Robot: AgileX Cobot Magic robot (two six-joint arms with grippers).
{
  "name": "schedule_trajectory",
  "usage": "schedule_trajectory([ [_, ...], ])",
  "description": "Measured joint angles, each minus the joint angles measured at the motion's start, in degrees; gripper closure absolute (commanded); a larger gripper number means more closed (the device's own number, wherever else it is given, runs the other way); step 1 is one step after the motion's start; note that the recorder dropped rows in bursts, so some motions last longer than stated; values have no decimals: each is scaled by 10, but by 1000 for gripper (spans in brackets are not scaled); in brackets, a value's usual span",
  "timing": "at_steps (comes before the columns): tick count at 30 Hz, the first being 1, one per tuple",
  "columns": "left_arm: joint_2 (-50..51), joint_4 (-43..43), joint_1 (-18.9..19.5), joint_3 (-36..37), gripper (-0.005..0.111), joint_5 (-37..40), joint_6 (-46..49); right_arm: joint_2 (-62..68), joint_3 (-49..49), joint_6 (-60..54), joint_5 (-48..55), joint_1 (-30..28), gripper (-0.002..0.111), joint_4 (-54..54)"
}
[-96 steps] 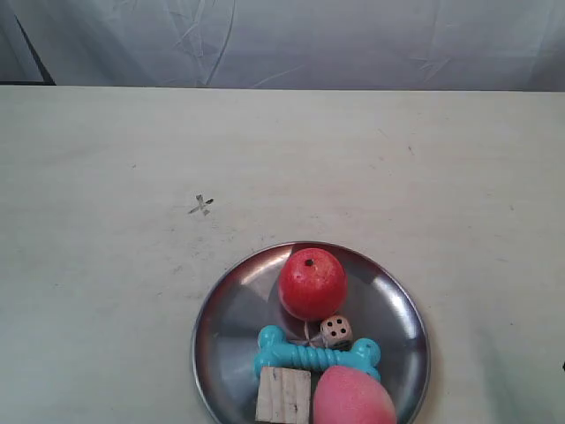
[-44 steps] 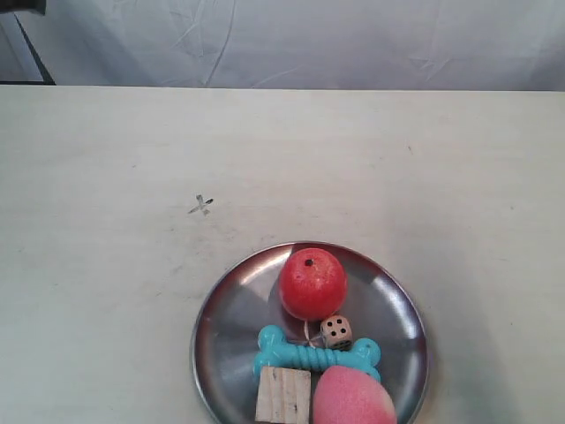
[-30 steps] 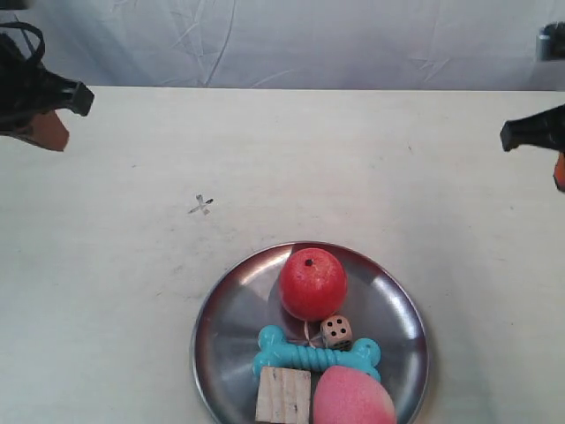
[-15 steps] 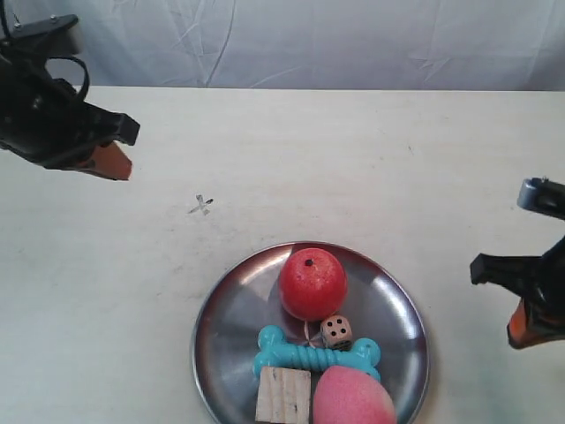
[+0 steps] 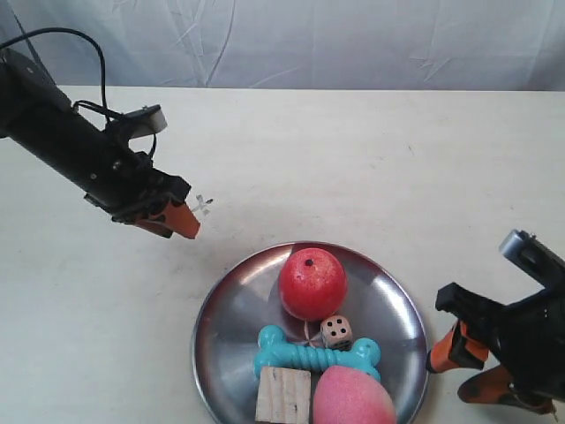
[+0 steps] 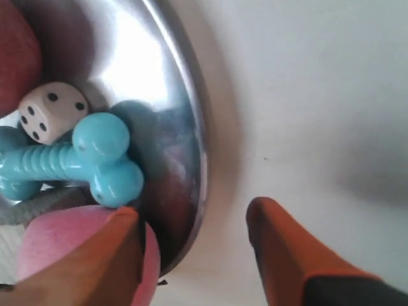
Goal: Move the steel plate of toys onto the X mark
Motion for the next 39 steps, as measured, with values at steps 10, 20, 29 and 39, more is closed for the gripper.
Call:
schedule_trajectory([
  [10,75,-13,-17,-66,62,50,60,-59,94,-2,-93,63,57,149],
  [20,105,7,-59,-82,62,74,72,-69,97,-2,-162,116,57,203],
  [29,105,33,-73,-84,62,80,72,-69,100,-2,-219,171,57,225],
  [39,105,52,-104,-84,62,73,63,-69,135,31,-254,224,57,251],
])
